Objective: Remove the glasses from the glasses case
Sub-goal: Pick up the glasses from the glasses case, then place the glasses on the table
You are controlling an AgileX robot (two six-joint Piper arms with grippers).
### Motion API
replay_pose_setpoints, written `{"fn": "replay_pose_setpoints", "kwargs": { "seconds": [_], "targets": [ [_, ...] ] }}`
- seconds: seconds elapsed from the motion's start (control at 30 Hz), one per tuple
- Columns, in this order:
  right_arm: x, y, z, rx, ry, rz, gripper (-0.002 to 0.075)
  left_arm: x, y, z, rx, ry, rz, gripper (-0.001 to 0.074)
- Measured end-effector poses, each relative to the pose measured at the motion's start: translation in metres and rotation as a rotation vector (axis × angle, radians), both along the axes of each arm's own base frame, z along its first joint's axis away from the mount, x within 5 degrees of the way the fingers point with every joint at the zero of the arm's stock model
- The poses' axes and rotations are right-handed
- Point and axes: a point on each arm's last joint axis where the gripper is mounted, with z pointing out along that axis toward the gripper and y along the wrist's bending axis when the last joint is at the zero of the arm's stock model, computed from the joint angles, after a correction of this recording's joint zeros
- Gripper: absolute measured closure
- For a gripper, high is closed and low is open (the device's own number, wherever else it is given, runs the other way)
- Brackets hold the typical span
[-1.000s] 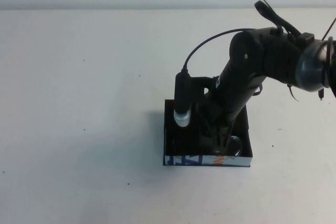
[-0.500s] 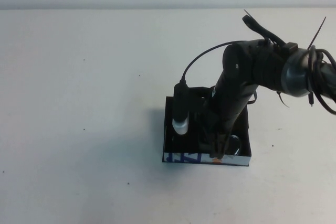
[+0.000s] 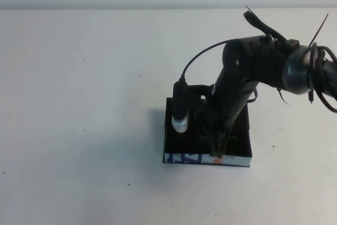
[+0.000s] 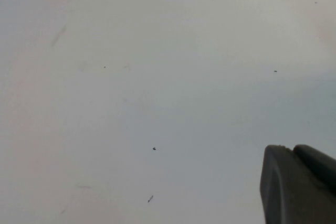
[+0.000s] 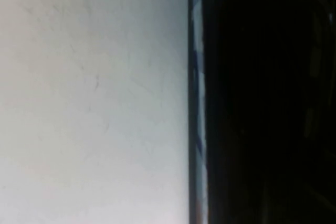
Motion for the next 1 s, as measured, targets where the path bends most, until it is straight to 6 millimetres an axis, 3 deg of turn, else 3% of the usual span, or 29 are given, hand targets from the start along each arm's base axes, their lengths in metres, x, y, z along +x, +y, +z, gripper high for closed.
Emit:
{"fn": "replay_pose_setpoints", "kwargs": {
  "seconds": [0.1,0.3,0.5,0.63,0.77,0.9,1.0],
  "targets": [
    [0.003,0.002,0.012,0.006,0.002,-0.023,0.0699,0.0,0.0,0.0,0.0,0.0,0.0,0.0739],
    [0.009,0.007,0.057,0.031,0.022,-0.119,0.0705,0.0,0.0,0.0,0.0,0.0,0.0,0.0739],
    [0.009,-0.01,0.106,0.143,0.069,-0.514,0.0706,0.0,0.0,0.0,0.0,0.0,0.0,0.0739],
    [0.014,-0.039,0.126,0.207,0.113,-0.793,0.0706,0.0,0.0,0.0,0.0,0.0,0.0,0.0739],
    [0.009,-0.083,0.133,0.225,0.156,-1.01,0.0706,0.0,0.0,0.0,0.0,0.0,0.0,0.0739],
    [-0.02,-0.129,0.127,0.19,0.208,-1.157,0.0706,0.0,0.0,0.0,0.0,0.0,0.0,0.0739],
    [-0.052,-0.157,0.103,0.127,0.283,-1.269,0.0706,0.0,0.0,0.0,0.0,0.0,0.0,0.0739]
  ]
}}
